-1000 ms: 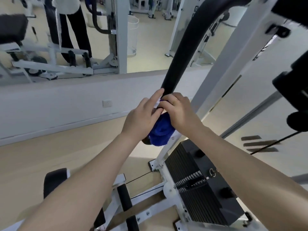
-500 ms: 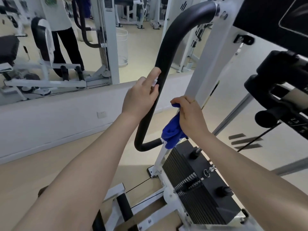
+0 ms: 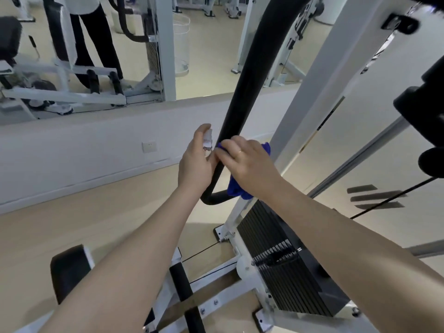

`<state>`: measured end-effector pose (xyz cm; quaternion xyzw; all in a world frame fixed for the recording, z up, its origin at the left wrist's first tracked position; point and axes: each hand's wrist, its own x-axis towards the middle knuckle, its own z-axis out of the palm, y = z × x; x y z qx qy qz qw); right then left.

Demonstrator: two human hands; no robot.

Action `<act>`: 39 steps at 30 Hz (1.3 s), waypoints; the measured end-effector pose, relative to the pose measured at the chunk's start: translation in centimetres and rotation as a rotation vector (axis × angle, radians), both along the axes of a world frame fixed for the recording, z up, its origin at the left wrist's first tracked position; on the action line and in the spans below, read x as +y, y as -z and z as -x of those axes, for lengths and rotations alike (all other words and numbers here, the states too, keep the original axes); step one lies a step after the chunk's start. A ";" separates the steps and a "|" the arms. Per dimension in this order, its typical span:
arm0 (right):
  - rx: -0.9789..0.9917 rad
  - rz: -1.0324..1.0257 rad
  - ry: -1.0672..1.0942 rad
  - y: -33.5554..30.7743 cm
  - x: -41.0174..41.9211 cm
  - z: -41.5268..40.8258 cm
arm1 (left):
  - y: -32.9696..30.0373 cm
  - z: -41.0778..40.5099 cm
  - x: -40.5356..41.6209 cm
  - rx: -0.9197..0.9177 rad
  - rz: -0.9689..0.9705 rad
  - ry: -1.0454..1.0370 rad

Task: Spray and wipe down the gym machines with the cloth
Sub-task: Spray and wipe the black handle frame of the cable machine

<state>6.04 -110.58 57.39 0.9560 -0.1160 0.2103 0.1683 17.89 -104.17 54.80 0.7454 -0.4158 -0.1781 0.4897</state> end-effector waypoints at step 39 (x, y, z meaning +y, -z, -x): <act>0.219 0.250 0.003 -1.0 -1.8 -4.3 | -3.0 -3.3 2.0 0.454 0.178 -0.070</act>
